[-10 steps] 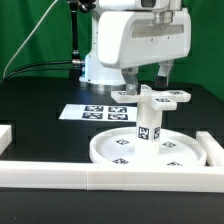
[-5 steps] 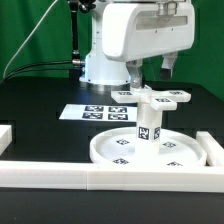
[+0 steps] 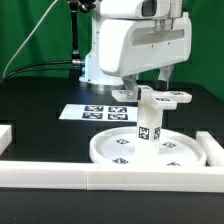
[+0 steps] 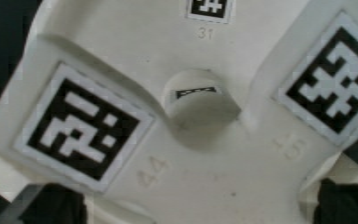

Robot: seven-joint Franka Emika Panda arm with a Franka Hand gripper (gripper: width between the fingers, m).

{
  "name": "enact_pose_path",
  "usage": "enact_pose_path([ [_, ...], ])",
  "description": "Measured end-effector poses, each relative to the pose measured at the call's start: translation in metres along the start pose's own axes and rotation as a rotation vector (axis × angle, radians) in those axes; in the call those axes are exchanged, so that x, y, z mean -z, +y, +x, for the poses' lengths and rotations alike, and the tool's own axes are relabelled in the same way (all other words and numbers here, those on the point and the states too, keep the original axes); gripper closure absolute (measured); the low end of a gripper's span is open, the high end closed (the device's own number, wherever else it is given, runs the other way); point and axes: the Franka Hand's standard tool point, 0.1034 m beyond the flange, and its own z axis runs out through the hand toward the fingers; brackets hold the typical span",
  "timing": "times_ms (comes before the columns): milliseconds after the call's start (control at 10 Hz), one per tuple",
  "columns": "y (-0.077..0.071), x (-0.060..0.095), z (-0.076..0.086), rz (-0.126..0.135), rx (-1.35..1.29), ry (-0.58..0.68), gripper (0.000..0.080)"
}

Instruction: Assemble round table

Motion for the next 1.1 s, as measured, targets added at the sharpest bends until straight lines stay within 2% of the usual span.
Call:
enact_pose_path([
  [300, 0.002, -0.005, 0.000, -0.005, -0.002, -0.001, 0.0151],
  [600, 0.004, 0.004, 0.000, -0.009, -0.007, 0.008, 0.0151],
  [900, 0.003, -0.008, -0.002, -0.009, -0.009, -0.002, 0.0151],
  [1100, 0.003, -0.010, -0.003, -0.006, -0.010, -0.006, 0.0151],
])
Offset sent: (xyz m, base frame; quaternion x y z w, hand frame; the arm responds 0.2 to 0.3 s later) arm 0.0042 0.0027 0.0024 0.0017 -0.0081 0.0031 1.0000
